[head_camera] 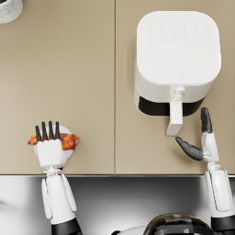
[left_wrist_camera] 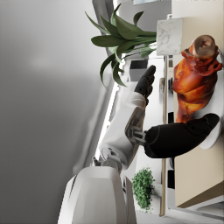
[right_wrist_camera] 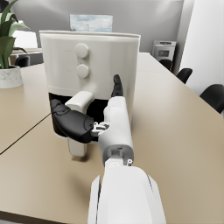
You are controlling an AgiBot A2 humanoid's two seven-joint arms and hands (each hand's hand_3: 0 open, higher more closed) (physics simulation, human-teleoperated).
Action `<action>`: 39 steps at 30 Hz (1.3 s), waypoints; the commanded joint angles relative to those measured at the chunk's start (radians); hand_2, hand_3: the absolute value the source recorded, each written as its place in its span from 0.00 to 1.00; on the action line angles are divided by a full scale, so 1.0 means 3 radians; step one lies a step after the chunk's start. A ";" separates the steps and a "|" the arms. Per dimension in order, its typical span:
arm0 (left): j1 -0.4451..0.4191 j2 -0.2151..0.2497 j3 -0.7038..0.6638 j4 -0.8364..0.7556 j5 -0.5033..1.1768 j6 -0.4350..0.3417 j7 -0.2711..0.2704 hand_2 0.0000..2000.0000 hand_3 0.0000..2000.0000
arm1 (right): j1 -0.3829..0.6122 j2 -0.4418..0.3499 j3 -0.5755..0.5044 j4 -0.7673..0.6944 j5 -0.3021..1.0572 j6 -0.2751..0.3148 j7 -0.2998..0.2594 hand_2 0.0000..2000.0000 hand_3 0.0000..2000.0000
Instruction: Pick up the drumstick and place it into the air fryer
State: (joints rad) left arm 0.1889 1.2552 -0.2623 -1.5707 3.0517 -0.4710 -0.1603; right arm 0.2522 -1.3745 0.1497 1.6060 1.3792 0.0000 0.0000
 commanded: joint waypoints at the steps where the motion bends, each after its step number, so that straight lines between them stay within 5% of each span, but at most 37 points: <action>1: 0.0126 -0.0019 0.0089 0.0245 0.0006 0.0018 0.0007 0.00 0.00 | 0.0075 -0.0029 0.0014 -0.0005 0.0000 0.0000 0.0000 0.00 0.00; 8: 0.0340 -0.0041 0.0187 0.0833 0.0019 0.0285 -0.0041 0.00 0.00 | 0.0115 -0.0083 0.0053 -0.0062 0.0000 0.0000 0.0000 0.00 0.00; 9: 0.0363 -0.0049 0.0201 0.0942 0.0020 0.0324 -0.0080 0.68 0.16 | 0.0121 -0.0091 0.0084 -0.0062 0.0000 0.0000 0.0000 0.00 0.00; 10: 0.0405 -0.0060 0.0218 0.1050 0.0019 0.0298 -0.0109 1.00 0.33 | 0.0117 -0.0096 0.0109 -0.0079 0.0000 0.0000 0.0000 0.00 0.00; 14: 0.0599 -0.0080 0.0295 0.1426 0.0014 0.0986 0.0003 1.00 0.98 | 0.0118 -0.0121 0.0175 -0.0067 0.0000 0.0000 0.0000 0.00 0.00; 16: 0.0661 -0.0080 0.0306 0.1414 0.0015 0.1429 0.0151 1.00 1.00 | 0.0092 -0.0124 0.0231 -0.0103 0.0000 0.0000 0.0000 0.00 0.00; 18: 0.0639 -0.0072 0.0332 0.1191 0.0017 0.1584 0.0299 1.00 1.00 | 0.0065 -0.0125 0.0283 -0.0192 0.0000 0.0000 0.0000 0.00 0.00; 25: 0.0474 -0.0035 0.0361 0.0199 0.0018 0.1486 0.0525 1.00 1.00 | 0.0146 -0.0195 0.0310 -0.0717 0.0000 0.0000 0.0000 0.00 0.00; 31: 0.0432 -0.0009 0.0377 -0.0044 0.0017 0.1462 0.0545 1.00 1.00 | 0.0204 -0.0248 0.0322 -0.0988 0.0000 0.0000 0.0000 0.00 0.00; 39: 0.0502 0.0018 0.0558 -0.0321 -0.1140 0.1455 0.0551 1.00 1.00 | 0.0298 -0.0321 0.0359 -0.1266 -0.0001 0.0000 0.0000 0.00 0.00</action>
State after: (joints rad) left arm 0.3124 1.2620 -0.1069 -1.6351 2.6662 -0.0342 0.0049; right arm 0.3167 -1.4640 0.2536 1.2465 1.3789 0.0000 0.0000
